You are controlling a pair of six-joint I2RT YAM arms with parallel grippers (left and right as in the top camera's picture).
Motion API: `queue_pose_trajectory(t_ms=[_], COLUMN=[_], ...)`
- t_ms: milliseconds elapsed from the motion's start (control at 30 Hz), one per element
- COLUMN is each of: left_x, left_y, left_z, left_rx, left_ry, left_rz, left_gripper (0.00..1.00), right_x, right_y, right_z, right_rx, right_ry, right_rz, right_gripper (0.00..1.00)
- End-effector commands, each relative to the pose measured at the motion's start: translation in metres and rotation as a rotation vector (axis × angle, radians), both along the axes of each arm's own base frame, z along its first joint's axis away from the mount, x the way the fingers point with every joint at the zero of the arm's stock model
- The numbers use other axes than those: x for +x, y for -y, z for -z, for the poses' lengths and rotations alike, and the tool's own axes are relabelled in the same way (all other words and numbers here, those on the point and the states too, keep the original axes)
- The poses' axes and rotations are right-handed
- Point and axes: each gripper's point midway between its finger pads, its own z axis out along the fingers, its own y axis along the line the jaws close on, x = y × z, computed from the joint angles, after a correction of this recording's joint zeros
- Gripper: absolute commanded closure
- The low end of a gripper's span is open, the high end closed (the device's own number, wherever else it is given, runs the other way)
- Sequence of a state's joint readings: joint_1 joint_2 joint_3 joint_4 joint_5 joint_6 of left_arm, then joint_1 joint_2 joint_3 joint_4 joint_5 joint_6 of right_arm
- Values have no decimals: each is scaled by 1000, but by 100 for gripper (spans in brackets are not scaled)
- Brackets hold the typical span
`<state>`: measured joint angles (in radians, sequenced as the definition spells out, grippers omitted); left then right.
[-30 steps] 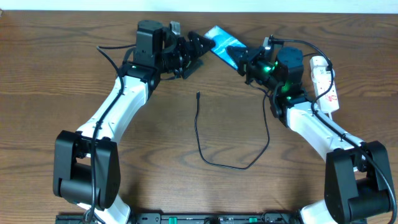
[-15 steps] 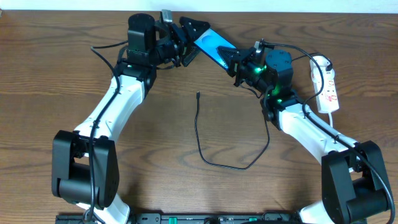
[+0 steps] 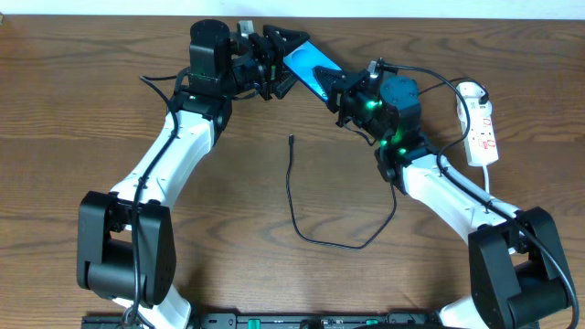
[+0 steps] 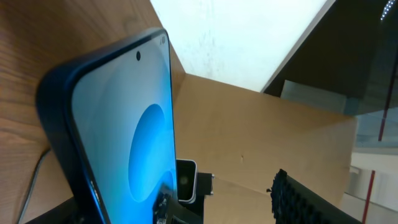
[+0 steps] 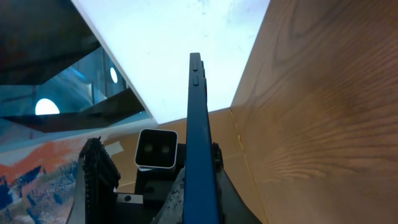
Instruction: Plug charger to phone and switch on socket
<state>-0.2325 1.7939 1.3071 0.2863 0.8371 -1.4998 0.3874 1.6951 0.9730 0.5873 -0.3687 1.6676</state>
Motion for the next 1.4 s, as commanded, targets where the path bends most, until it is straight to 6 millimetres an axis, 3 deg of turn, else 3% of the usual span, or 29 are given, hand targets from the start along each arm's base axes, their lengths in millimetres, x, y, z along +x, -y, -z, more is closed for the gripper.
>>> queue_pose_trajectory(t_ms=[0,233,667,800,900,1167,1367], left_x=[-13,-17,-20,-20,-19,-17,-14], left_y=[11,13,14,14,13,12,11], left_z=[-19,-20,-21,-21,-21,-20,-20], left_rx=[-43,-48,-53,-53,-53,-50,-45], left_ry=[28,29,27,27,27,29,30], left_rz=[76,98,118,118,116,102,84], left_gripper=[26,35,37,48,51,58,71], right_x=[-3,-10,-28,-34,-36,-43,-49], right_y=[-9,-19,-38,-40,-40,-45,-49], right_z=[-14,-14,-5,2,11,10,9], right_rx=[-14,-23,-50,-69,-81,-75,-67], right_ry=[51,62,50,28,-9,-8,-9], right_rz=[-21,-67,-169,-205,-214,-263,-303], right_gripper=[98,99,99,99,99,99,98])
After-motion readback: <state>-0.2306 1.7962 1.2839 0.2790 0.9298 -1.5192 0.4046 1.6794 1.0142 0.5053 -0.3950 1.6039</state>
